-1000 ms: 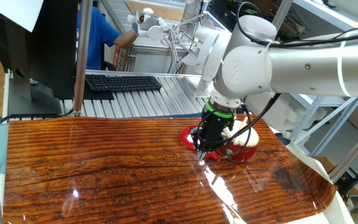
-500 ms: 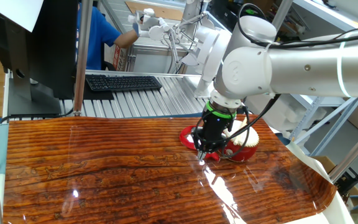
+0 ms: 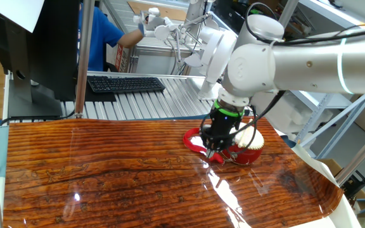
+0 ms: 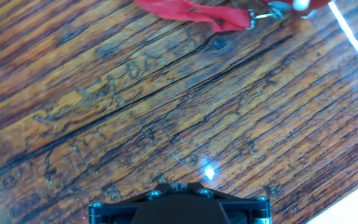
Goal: Play the drum
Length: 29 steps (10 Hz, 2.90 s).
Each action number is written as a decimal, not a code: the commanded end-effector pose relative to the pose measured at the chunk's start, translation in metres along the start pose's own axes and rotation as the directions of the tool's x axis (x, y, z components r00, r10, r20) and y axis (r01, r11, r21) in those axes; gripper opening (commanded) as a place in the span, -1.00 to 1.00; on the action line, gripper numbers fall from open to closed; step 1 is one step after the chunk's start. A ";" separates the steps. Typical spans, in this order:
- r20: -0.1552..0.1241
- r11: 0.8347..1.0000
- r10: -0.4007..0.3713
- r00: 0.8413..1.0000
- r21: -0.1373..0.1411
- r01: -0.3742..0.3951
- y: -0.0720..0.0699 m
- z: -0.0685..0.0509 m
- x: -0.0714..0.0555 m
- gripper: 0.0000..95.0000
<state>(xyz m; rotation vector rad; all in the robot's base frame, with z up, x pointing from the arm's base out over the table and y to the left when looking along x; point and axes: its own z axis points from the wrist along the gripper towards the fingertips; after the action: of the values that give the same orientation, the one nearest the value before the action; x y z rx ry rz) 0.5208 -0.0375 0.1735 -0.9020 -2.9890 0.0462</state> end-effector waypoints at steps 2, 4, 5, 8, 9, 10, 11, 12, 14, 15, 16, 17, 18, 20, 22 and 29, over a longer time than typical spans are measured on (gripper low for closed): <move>0.009 0.999 -0.019 1.000 0.048 0.019 -0.020 -0.003 -0.043 -1.00; 0.006 0.998 -0.021 1.000 0.054 0.021 -0.038 -0.007 -0.068 -1.00; 0.005 0.998 -0.028 1.000 0.052 0.028 -0.044 -0.008 -0.074 -1.00; 0.001 0.996 -0.079 0.997 0.051 0.079 -0.066 -0.010 -0.094 -1.00; -0.001 0.995 -0.090 0.996 0.049 0.090 -0.069 -0.010 -0.096 -1.00; -0.002 0.994 -0.102 0.995 0.046 0.102 -0.072 -0.011 -0.099 -1.00; -0.004 0.993 -0.107 0.994 0.043 0.107 -0.077 -0.011 -0.105 -1.00; -0.002 0.993 -0.107 0.994 0.043 0.107 -0.080 -0.011 -0.111 -1.00; -0.005 0.991 -0.123 0.992 0.044 0.123 -0.090 -0.012 -0.128 -1.00; 0.001 0.994 -0.104 0.995 0.046 0.104 -0.092 -0.007 -0.129 -1.00; 0.003 0.994 -0.104 0.995 0.042 0.103 -0.098 0.000 -0.131 -1.00; 0.010 0.993 -0.110 0.994 0.038 0.110 -0.101 0.006 -0.132 -1.00; 0.015 0.993 -0.116 0.993 0.034 0.115 -0.102 0.010 -0.132 -1.00; 0.013 0.991 -0.129 0.992 0.028 0.129 -0.102 0.018 -0.134 -1.00; -0.018 0.991 -0.135 0.991 -0.017 0.135 -0.102 0.018 -0.134 -1.00; -0.031 0.994 -0.104 0.994 -0.027 0.103 -0.101 0.018 -0.133 -1.00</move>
<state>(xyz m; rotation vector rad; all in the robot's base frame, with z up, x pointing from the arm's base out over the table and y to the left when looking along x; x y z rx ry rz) 0.5725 -0.1942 0.1576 -0.7414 -3.0117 -0.0097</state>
